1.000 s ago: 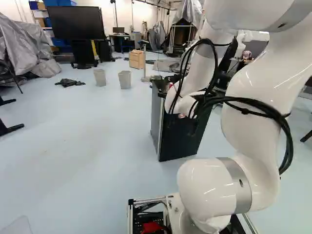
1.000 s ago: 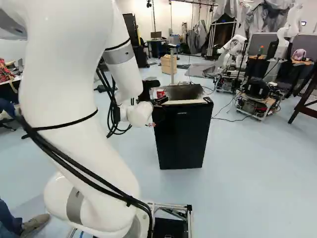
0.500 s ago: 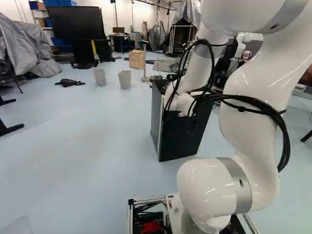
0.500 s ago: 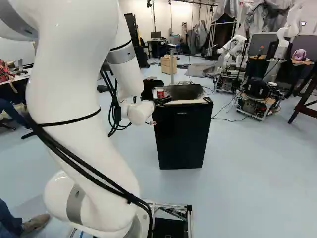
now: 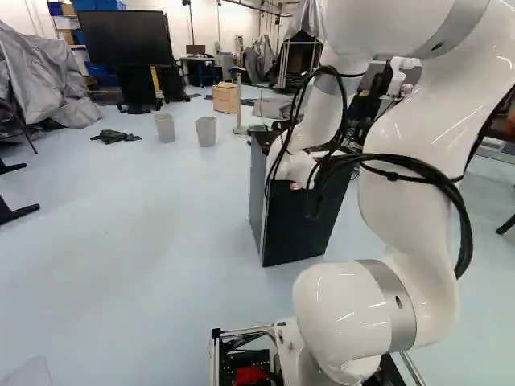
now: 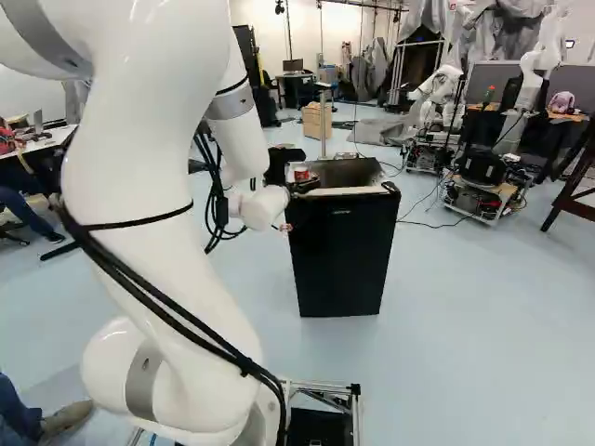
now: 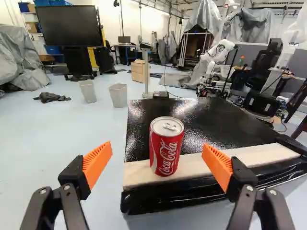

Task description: Grab a drink from the fridge

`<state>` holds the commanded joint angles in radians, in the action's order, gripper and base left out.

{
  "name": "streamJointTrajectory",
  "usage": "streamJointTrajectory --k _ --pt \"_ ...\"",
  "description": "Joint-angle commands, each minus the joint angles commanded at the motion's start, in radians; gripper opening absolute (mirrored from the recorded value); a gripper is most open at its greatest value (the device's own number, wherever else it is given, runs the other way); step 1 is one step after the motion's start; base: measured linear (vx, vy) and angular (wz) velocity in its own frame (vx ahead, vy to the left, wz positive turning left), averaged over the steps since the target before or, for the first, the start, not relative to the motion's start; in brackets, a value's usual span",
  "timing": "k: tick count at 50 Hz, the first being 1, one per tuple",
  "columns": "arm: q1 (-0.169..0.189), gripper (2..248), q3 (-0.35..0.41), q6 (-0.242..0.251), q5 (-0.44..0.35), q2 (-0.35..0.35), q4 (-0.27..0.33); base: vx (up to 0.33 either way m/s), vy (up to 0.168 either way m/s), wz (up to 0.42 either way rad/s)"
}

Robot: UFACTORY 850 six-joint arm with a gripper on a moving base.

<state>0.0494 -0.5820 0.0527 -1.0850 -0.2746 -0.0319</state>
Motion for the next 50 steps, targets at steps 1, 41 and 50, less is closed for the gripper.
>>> streamJointTrajectory --k 1,41,50 --pt "0.000 247 -0.003 0.000 0.000 -0.003 0.000 0.000 0.000 0.000" --pt "-0.001 91 -0.031 0.000 0.000 -0.019 0.000 0.000 0.000 0.000" --pt "-0.001 88 -0.030 0.000 0.000 0.000 0.000 0.000 0.000 0.000"
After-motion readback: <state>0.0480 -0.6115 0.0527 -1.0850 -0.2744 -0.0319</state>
